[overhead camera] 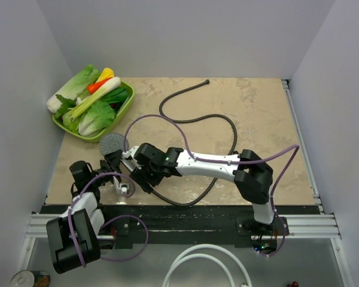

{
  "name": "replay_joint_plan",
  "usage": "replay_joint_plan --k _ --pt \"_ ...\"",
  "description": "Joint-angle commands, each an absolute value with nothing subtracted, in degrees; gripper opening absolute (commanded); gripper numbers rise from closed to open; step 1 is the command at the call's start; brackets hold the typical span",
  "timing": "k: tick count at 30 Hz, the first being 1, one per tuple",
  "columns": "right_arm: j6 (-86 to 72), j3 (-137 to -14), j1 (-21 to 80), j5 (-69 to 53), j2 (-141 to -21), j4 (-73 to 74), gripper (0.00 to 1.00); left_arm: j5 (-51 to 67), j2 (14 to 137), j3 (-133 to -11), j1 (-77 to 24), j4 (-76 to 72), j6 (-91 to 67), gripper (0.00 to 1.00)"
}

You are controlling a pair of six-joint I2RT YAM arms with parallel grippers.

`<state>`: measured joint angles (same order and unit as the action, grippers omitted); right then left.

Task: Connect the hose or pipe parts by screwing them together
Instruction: Install the bathroom fixture on the pipeline.

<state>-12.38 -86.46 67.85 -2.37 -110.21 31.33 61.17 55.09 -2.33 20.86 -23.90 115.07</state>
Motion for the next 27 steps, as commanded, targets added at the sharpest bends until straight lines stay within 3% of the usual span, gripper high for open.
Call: replay_joint_plan --k 1,10,13,16,20,27 --pt "-12.83 -90.44 67.94 -0.62 -112.14 29.18 0.7 65.3 54.23 13.89 20.74 -26.02 156.01 0.0" --pt "-13.62 -92.2 67.94 -1.93 -113.73 26.19 0.42 65.39 54.14 13.89 20.74 -25.93 156.01 0.0" --pt "-13.54 -92.37 67.85 -2.81 -113.73 26.28 0.21 65.48 54.32 13.89 20.74 -25.84 155.92 0.0" --pt "-13.54 -92.2 67.94 -3.95 -113.73 26.02 0.07 65.39 54.4 13.8 20.74 -25.84 155.92 0.0" --pt "-14.76 -91.06 66.98 -9.39 -114.17 23.47 0.05 65.57 54.41 13.89 20.74 -25.93 156.01 0.0" --pt "-22.84 -85.35 60.39 -31.09 -114.96 7.95 0.05 65.48 54.14 13.89 20.74 -26.1 156.01 0.0"
